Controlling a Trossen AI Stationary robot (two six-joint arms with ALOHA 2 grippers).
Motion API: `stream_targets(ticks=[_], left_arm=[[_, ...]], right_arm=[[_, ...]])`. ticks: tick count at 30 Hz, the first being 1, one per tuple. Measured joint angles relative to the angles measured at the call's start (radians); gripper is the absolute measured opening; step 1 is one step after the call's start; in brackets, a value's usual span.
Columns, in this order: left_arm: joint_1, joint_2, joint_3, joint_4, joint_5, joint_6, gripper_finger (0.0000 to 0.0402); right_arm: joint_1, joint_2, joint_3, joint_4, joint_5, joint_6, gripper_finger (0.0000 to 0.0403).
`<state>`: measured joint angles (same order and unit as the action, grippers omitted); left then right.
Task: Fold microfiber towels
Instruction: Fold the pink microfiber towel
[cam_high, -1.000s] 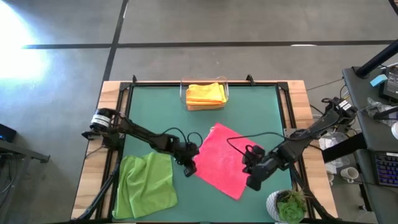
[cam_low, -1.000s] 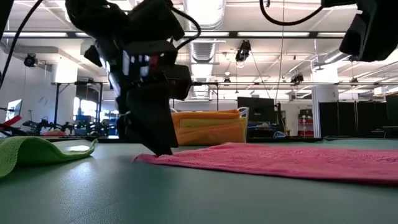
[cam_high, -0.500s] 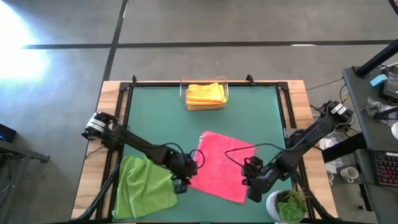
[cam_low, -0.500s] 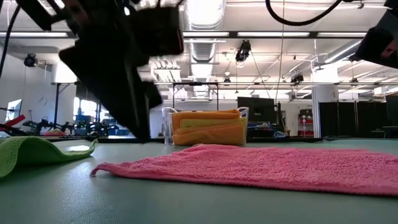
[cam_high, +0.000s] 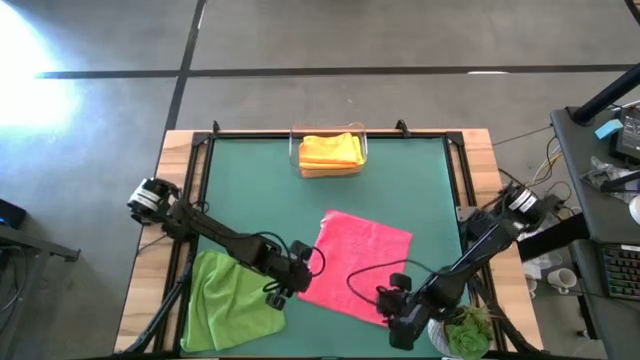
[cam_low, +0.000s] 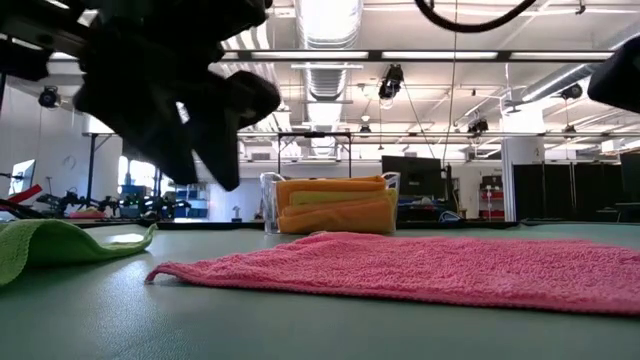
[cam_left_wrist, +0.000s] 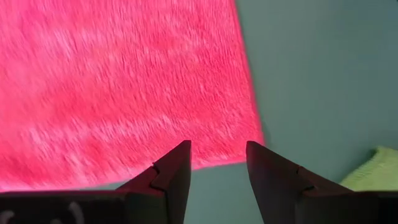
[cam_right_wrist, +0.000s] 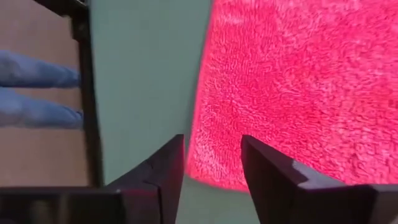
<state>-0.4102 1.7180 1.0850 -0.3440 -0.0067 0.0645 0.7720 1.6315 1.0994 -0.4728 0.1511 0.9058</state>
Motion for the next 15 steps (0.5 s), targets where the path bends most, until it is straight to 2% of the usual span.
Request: stream_targets(ticks=[4,10,15], left_arm=[[0.001,0.0,-0.007,0.032,0.0,0.074,0.0138],[-0.006,0.029,-0.012,0.077,0.015,0.075,0.0138],[-0.024,0.091,-0.012,0.129,0.078,0.053,0.0138]], right_arm=[[0.007,0.09,0.069,-0.021,-0.002,-0.011,0.0156],[0.008,0.185,0.16,-0.186,-0.04,0.017,0.0157],[0.014,0.212,0.191,-0.215,-0.051,0.018,0.0157]])
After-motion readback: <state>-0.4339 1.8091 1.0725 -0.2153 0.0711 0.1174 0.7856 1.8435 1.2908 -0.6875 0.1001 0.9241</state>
